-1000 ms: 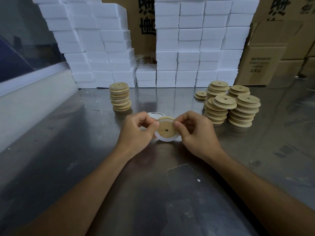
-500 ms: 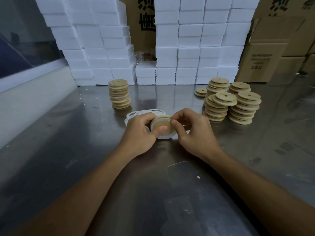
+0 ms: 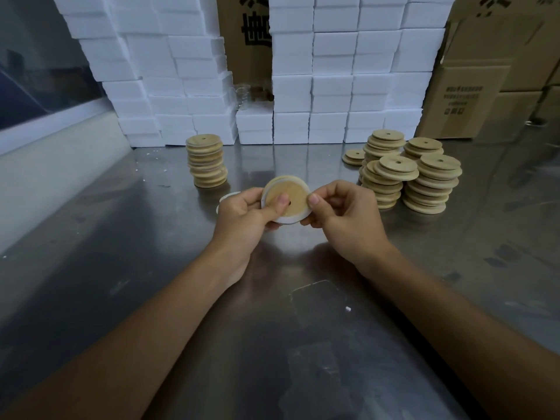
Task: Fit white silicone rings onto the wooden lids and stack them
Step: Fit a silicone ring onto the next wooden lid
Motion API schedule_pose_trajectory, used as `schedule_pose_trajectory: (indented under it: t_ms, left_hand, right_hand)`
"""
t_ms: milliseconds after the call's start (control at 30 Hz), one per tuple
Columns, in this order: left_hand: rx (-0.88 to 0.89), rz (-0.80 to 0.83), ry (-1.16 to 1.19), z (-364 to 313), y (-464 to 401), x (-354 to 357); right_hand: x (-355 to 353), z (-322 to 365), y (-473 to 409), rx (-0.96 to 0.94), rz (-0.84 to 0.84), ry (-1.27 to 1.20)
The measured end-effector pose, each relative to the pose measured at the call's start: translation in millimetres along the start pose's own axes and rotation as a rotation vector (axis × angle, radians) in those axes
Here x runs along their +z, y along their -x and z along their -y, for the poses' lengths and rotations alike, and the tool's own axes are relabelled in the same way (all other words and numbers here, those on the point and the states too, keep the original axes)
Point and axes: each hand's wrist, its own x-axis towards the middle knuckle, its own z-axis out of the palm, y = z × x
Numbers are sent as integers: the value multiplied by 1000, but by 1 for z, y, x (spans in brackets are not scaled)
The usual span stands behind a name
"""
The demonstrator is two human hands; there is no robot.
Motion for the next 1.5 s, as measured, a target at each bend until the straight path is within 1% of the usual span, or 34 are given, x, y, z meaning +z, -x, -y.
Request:
schedule_pose_trajectory:
  t_ms: [100, 233, 300, 333, 400, 500, 567, 633, 700, 867, 1033, 1233, 1333, 1500]
  left_hand:
    - [-41, -18, 68, 2, 1, 2]
    - [-85, -7, 157, 2, 1, 4]
    - [-75, 11, 130, 2, 1, 4]
    - [-61, 26, 78, 3, 2, 4]
    - [-3, 57, -103, 4, 2, 5]
    - [138, 108, -395, 7, 4, 6]
    - [184, 137, -449, 8, 5, 5]
    - [202, 131, -402, 8, 6, 5]
    - [206, 114, -346, 9, 5, 5]
    - [137, 105, -207, 8, 4, 3]
    - [60, 96, -134, 5, 4, 2]
    - [5, 97, -92, 3, 5, 2]
    - [-17, 98, -65, 2, 5, 2]
    - [-41, 78, -22, 3, 2, -1]
  right_hand:
    - [2, 1, 3, 21, -19, -39]
    - [8, 1, 7, 104, -29, -161]
    - [11, -1, 8, 109, -56, -149]
    - [12, -2, 8, 84, -77, -98]
    - [8, -5, 7, -58, -111, 106]
    - [0, -4, 7, -303, -28, 394]
    - [-2, -2, 8, -361, 29, 455]
    - [-2, -1, 9, -363, 28, 432]
    - [1, -2, 9, -316, 6, 367]
    - [4, -2, 4, -188, -75, 254]
    - [-3, 1, -1, -97, -2, 125]
    - [-6, 5, -1, -66, 66, 50]
    - [-8, 6, -2, -41, 80, 10]
    - [-4, 5, 0, -58, 61, -32]
